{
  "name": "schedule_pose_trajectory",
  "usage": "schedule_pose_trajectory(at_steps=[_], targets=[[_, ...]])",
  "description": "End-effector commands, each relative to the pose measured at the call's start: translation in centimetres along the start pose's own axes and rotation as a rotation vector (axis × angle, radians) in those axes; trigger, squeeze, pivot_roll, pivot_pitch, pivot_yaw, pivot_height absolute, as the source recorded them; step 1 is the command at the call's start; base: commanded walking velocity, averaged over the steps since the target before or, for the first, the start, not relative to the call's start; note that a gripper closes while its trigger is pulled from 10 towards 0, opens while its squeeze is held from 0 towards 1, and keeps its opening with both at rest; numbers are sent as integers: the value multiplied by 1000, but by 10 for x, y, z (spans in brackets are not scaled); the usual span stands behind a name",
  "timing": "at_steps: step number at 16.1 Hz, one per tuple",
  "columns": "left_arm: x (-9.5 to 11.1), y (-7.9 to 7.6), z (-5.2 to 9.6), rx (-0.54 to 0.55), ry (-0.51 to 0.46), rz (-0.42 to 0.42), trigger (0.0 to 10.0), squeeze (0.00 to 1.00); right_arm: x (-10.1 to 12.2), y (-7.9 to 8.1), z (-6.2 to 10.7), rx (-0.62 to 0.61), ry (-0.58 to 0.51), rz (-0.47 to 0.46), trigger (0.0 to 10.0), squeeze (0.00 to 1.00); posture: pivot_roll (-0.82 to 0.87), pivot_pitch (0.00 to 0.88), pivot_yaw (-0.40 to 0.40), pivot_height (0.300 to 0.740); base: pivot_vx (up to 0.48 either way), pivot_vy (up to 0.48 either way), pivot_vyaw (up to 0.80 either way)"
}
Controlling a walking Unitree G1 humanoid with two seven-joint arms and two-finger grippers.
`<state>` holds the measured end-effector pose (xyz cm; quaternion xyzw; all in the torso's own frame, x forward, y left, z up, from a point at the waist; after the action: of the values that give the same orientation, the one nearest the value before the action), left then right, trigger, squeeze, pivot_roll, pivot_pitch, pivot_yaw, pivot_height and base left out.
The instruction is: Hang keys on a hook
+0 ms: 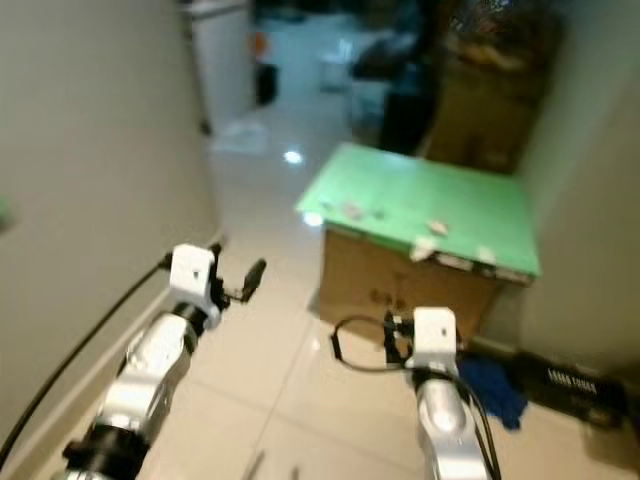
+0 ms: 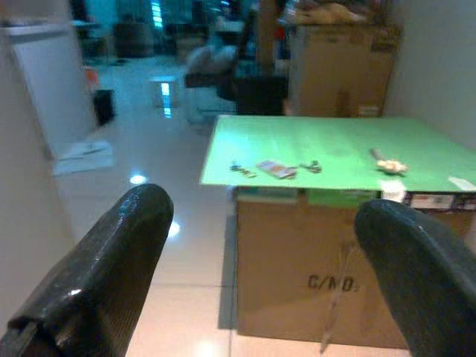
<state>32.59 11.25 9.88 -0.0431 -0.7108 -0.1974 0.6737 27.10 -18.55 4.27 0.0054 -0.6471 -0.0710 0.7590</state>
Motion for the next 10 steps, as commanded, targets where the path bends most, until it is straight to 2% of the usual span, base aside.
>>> schedule_pose_trajectory(at_steps=[1,3,5,6,8,10], targets=[[5,-9,-5,-29,-14,5,10000,0,5,-12,-1,-39,-22,13,10000,0,-134,0,20,736,439,0,0],[4,-8,-5,-27,-10,8,10000,0,7,-13,0,-40,-37,29,10000,0,-136,0,21,736,439,0,0],[4,-8,-5,-30,-11,8,10000,0,5,-13,0,-47,-22,29,10000,0,-135,0,21,736,439,0,-631],[2,-6,-5,-2,1,35,10000,0,10,-17,2,-78,-68,3,10000,0,-137,0,25,736,446,0,-569],[-18,11,1,113,93,164,10000,0,21,-30,7,-166,-143,-102,10000,0,-143,0,26,736,463,0,-547],[-22,13,5,111,105,146,10000,0,25,-34,10,-175,-167,-107,10000,0,-142,0,26,736,465,0,-547]])
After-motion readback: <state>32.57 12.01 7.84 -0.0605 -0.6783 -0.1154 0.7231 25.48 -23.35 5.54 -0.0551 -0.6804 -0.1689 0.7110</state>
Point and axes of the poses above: a point about 5 cm out from each wrist's last joint towards the gripper, its own z axis pointing back from the gripper into the wrist, its own x axis along the axis of the wrist's last joint, y = z × x, the point moved 1 cm from there along -z, pointing out of the wrist towards the gripper, and after that the axes turned 11 degrees about -z, right-handed, at the moved point
